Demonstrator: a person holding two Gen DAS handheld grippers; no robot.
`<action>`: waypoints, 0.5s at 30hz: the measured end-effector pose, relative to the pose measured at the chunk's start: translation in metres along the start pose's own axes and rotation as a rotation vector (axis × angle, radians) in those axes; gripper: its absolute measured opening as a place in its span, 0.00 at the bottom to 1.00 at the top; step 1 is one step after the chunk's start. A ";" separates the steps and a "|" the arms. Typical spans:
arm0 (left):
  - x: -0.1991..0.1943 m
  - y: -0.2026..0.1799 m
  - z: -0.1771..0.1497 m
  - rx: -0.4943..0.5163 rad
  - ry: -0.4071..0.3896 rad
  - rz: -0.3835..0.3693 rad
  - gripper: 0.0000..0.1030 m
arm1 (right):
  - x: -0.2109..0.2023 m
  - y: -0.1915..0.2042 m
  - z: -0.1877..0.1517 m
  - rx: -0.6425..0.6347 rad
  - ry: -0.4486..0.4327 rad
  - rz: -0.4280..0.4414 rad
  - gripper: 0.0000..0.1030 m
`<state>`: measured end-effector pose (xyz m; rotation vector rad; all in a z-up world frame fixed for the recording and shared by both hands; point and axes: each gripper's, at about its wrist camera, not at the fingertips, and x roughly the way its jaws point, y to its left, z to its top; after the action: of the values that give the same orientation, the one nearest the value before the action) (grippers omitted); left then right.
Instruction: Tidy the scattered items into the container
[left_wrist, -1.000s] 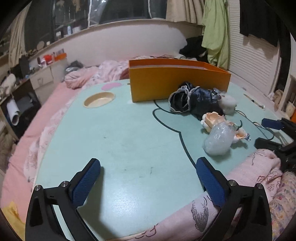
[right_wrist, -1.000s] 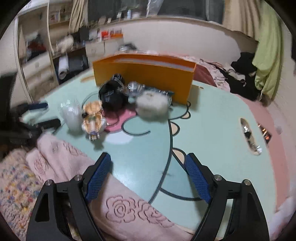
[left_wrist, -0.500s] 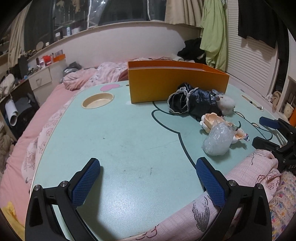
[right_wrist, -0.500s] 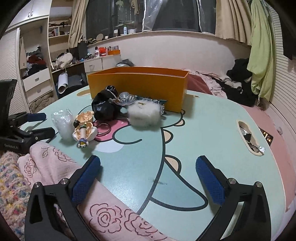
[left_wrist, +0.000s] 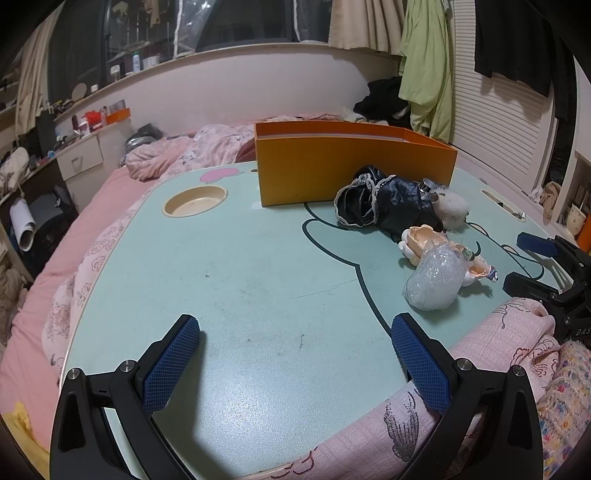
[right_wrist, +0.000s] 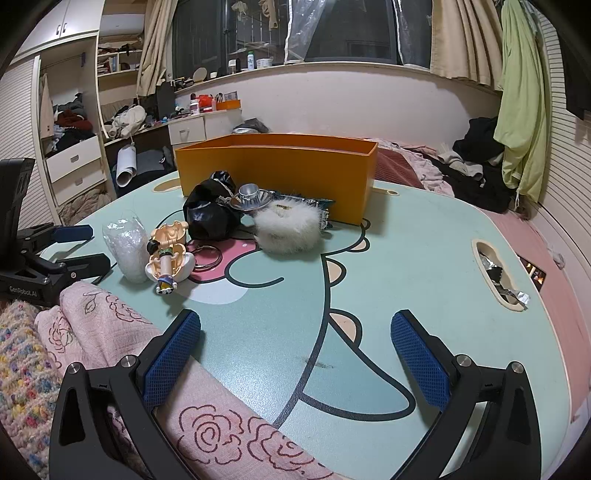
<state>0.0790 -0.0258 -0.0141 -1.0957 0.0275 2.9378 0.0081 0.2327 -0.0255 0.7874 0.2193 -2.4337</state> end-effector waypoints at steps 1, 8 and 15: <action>0.000 0.000 0.000 0.000 0.000 0.000 1.00 | 0.000 0.000 0.000 0.000 0.000 0.000 1.00; 0.000 0.000 0.000 0.000 0.000 0.000 1.00 | -0.001 0.002 0.001 -0.001 -0.004 0.004 1.00; 0.000 0.000 0.000 0.000 0.000 0.000 1.00 | -0.001 0.002 0.001 0.000 -0.004 0.005 1.00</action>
<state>0.0790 -0.0257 -0.0139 -1.0949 0.0267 2.9379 0.0093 0.2311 -0.0245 0.7816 0.2153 -2.4305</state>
